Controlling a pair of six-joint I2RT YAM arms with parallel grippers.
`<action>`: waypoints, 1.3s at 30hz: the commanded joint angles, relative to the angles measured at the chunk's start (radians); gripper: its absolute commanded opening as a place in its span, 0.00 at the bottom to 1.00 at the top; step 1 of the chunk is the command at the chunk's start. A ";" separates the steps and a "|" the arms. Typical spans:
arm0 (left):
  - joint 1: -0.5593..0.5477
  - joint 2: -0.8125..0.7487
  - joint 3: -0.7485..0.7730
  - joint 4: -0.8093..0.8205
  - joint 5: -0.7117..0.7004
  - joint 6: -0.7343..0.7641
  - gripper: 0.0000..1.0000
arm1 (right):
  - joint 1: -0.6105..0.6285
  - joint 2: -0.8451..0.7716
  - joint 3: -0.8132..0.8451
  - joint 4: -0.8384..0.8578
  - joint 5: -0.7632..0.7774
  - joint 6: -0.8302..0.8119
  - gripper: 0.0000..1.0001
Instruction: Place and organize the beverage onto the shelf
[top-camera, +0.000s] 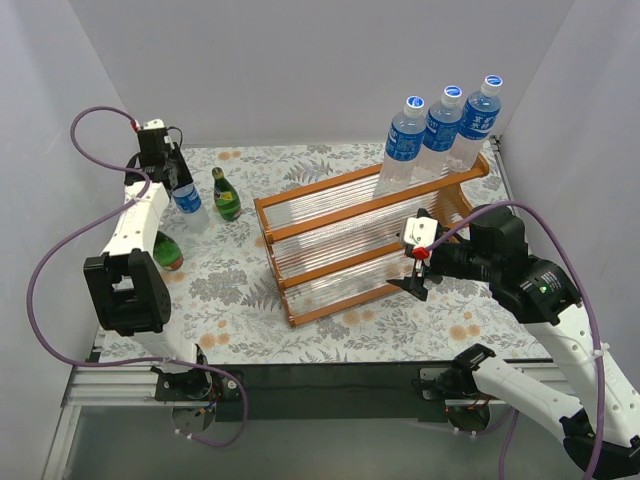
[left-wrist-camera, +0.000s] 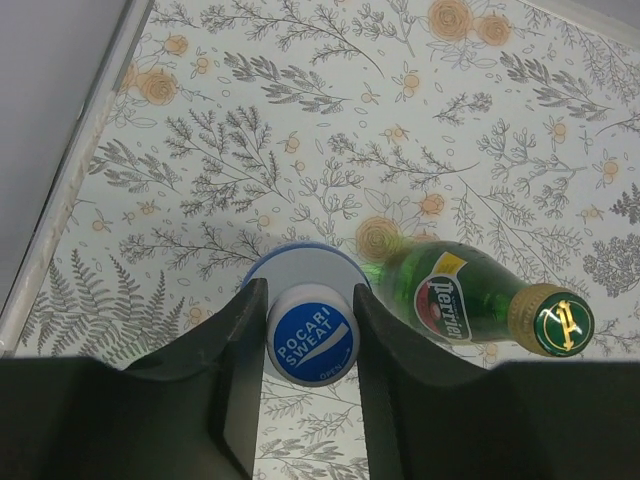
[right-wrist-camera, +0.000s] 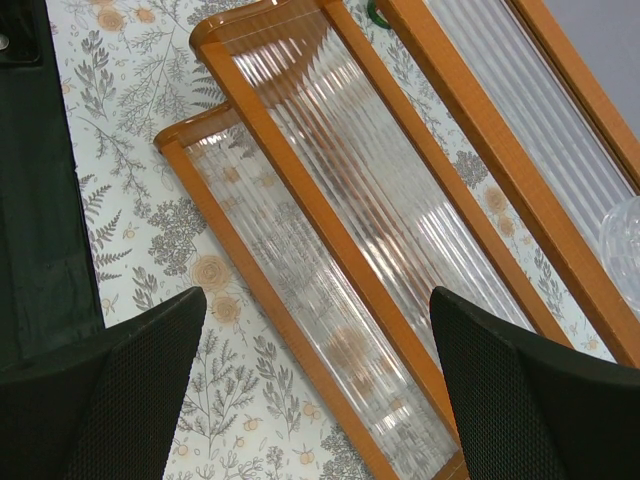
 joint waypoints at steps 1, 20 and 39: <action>-0.028 0.003 0.041 -0.027 -0.046 0.033 0.27 | -0.003 -0.013 0.034 0.027 -0.009 0.015 0.98; -0.045 -0.370 -0.085 -0.132 0.094 0.023 0.00 | -0.003 0.014 0.069 0.022 -0.119 -0.049 0.97; -0.087 -0.772 -0.234 -0.222 0.488 0.014 0.00 | 0.204 0.313 0.327 0.027 -0.304 -0.184 0.95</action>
